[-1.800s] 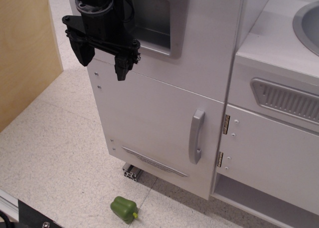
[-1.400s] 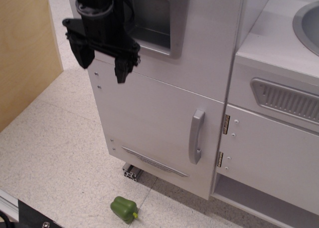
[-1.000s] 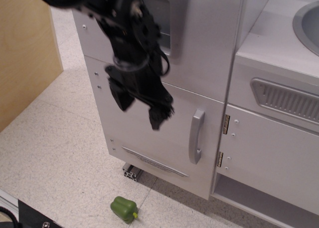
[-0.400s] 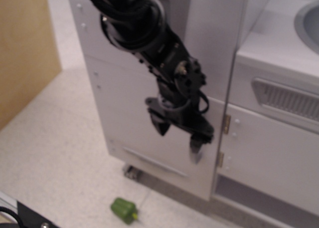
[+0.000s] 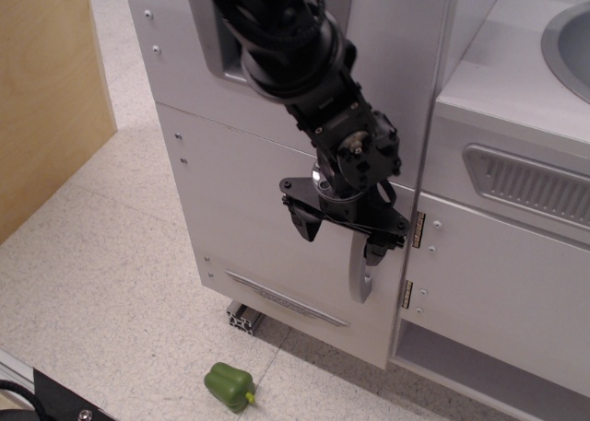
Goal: Open low fridge
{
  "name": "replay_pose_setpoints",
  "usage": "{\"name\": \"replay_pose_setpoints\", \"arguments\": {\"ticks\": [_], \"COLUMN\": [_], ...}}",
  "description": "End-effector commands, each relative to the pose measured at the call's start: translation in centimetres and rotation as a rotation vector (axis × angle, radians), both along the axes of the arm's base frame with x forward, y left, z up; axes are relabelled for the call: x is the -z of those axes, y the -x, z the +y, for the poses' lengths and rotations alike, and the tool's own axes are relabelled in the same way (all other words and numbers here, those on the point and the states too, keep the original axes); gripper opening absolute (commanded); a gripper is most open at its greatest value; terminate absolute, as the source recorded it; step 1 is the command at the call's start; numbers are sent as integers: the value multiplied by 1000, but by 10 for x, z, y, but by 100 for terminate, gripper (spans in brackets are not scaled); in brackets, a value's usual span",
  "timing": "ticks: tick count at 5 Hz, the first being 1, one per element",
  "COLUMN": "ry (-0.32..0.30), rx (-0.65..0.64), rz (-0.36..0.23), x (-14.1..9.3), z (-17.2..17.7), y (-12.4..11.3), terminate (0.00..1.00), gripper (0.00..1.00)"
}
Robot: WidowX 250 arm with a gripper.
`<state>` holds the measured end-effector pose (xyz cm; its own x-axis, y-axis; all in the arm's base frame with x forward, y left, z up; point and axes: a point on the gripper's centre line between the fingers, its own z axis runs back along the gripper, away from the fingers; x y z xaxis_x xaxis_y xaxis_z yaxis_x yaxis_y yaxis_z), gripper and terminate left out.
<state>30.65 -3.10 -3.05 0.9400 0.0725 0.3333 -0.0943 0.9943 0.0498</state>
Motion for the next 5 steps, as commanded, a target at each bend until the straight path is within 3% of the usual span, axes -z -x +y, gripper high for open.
{"name": "replay_pose_setpoints", "arguments": {"ticks": [1,3,5], "ry": [11,3,-24], "rx": [17,68,148], "rz": [-47,-36,-30], "x": [-8,-6,-15], "z": [-4,0,15], "y": [-14,1,38], "terminate": [0,0,0], "gripper": [0,0,0]}}
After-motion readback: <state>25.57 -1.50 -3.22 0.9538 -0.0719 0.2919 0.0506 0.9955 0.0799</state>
